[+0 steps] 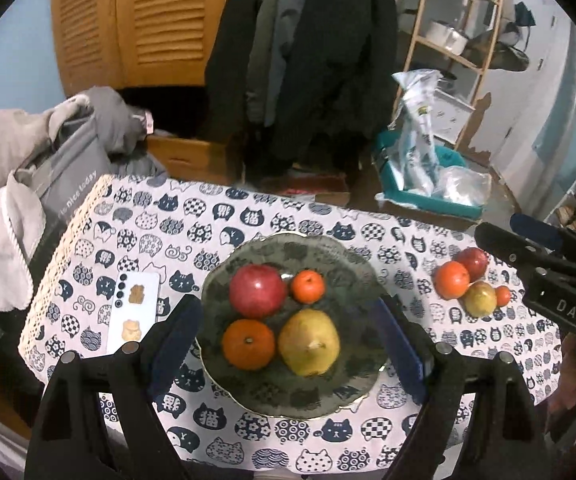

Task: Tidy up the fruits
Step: 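Withdraw both tools from the bowl back toward the fruit row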

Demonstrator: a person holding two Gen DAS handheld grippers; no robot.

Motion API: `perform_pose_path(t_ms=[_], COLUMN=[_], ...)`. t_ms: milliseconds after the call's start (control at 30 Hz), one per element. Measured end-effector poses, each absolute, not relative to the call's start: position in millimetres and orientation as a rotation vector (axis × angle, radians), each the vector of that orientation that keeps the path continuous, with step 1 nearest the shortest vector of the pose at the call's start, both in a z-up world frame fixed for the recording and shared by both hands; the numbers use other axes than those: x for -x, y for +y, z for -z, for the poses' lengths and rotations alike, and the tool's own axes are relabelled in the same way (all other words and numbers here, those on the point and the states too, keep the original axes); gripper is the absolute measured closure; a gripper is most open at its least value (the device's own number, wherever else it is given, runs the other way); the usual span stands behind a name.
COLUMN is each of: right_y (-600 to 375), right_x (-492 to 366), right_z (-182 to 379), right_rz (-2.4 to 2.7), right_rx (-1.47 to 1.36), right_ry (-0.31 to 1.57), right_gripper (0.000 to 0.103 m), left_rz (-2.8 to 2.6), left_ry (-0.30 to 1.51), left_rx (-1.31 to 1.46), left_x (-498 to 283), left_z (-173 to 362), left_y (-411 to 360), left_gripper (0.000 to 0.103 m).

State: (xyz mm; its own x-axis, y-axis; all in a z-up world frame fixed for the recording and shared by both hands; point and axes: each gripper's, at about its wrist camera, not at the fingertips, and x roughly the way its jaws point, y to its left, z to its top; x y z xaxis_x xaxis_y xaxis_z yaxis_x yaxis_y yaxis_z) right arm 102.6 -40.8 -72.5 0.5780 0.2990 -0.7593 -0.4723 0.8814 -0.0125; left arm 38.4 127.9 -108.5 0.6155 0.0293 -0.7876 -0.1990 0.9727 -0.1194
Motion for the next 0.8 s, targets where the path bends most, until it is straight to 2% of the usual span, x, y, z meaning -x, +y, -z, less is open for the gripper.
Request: perform_pose_path(t_ms=[367, 800], right_y=[-89.0, -149.3], right_x=[-72.6, -39.2], right_z=[37.2, 4.0], right_rz=[-0.436, -0.417], right_rx=[0.196, 0.177], right_ry=[0.755, 0.654], right_gripper=[0.029, 0.025], left_rz=[-0.104, -0.041], left_ry=[0.766, 0.692], left_rx=[0.158, 0.102], left_x=[-19.1, -6.7], left_z=[63.3, 31.2], left_y=[99.1, 57.4], left_gripper=[0.002, 0.001])
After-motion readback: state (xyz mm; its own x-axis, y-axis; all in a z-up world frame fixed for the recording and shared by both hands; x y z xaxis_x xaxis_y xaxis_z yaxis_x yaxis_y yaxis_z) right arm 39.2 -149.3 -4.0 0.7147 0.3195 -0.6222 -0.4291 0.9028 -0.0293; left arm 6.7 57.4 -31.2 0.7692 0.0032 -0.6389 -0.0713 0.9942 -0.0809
